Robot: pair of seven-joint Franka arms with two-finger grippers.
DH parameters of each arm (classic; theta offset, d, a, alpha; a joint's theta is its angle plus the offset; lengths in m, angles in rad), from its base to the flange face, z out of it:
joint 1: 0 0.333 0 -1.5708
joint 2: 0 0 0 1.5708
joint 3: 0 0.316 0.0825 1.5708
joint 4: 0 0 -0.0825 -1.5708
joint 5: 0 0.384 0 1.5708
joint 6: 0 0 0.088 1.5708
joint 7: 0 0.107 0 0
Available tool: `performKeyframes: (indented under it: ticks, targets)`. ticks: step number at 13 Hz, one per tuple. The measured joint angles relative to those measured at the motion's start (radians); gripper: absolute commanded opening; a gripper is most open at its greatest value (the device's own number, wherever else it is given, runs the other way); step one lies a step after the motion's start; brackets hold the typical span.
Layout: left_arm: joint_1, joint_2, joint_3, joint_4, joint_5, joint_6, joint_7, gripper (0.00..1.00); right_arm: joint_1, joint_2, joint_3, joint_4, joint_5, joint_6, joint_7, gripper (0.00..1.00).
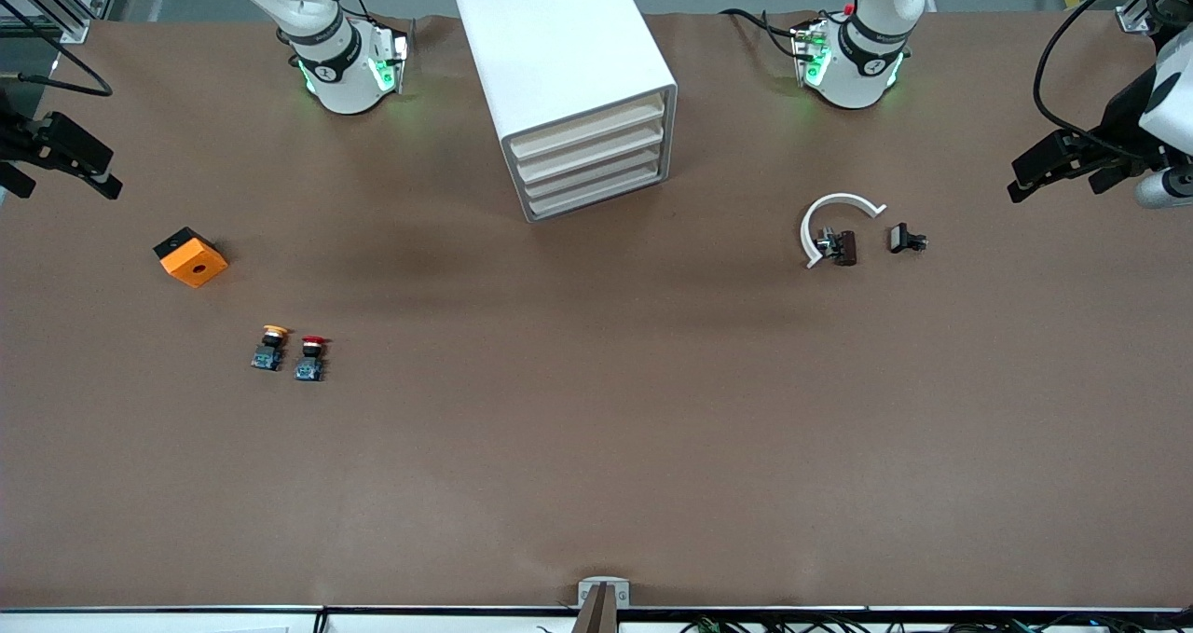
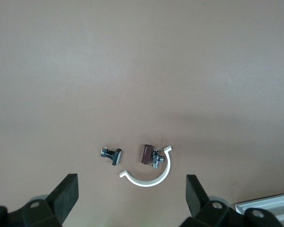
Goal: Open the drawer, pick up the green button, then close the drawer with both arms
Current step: 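Reach the left gripper toward the white drawer cabinet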
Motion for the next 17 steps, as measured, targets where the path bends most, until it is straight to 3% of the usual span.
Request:
performKeyframes:
  ticks: [6,12,17]
  targets:
    - [-0.007,0.059,-0.005,0.024,0.006,-0.027,0.001,1.00,0.000,0.000,0.000,0.001,0.000,0.001,0.000,1.00]
    - [-0.063,0.301,-0.012,0.061,-0.029,0.034,-0.005,1.00,0.000,0.032,0.008,0.011,0.001,0.007,0.000,1.00]
    - [-0.134,0.477,-0.015,0.070,-0.145,0.123,-0.198,1.00,0.010,0.059,0.018,0.031,0.005,0.009,0.000,1.00]
